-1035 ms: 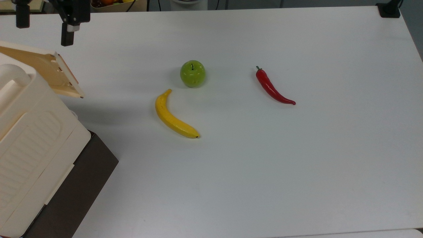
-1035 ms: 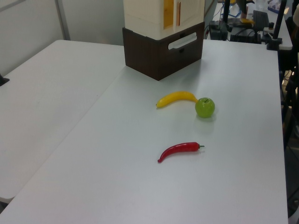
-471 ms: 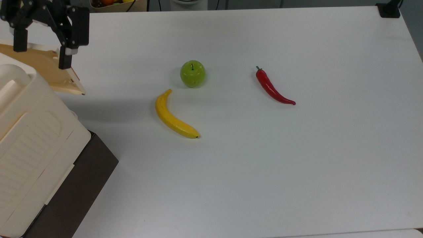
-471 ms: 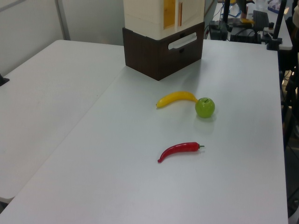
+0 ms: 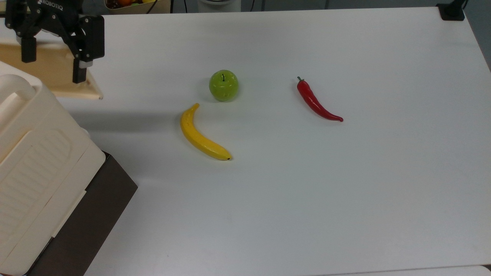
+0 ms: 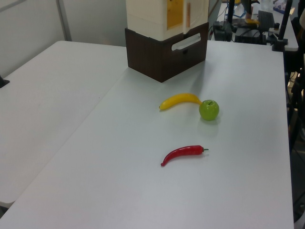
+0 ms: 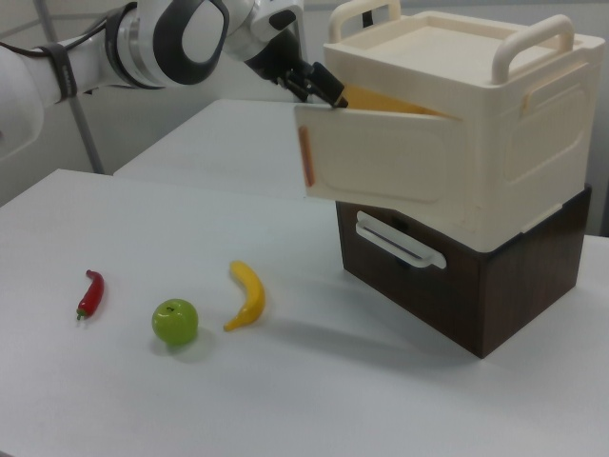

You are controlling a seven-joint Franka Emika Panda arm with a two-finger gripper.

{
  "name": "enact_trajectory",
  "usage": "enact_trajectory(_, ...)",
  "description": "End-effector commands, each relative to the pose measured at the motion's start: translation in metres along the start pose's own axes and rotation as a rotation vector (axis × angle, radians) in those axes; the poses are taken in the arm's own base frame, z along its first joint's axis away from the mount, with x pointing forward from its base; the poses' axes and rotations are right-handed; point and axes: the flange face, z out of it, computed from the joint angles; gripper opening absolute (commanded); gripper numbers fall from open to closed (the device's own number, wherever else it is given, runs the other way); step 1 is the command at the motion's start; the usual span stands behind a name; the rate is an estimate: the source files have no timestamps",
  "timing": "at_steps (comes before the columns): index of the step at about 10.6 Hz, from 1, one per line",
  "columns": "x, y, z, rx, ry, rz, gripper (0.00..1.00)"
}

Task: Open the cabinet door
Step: 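Pull the handle outward, swinging the cream door open on its hinge, then open the gripper and release the door handle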

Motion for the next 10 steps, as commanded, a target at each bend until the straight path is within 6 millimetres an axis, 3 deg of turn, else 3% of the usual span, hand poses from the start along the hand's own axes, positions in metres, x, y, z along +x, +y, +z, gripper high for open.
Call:
enact_trajectory(1,-0.013,0.011,-0.019,-0.021,-0.147,-0.095,1.0)
enact_trajectory(3,-0.019,0.015,-0.028,-0.028,-0.207,-0.116,1.0)
enact_trajectory(6,-0.029,0.012,-0.024,-0.034,-0.272,-0.127,1.0)
enact_trajectory(8,-0.046,-0.005,-0.012,-0.026,-0.355,-0.166,1.0)
enact_trajectory(10,-0.075,-0.042,-0.004,0.004,-0.437,-0.232,1.0)
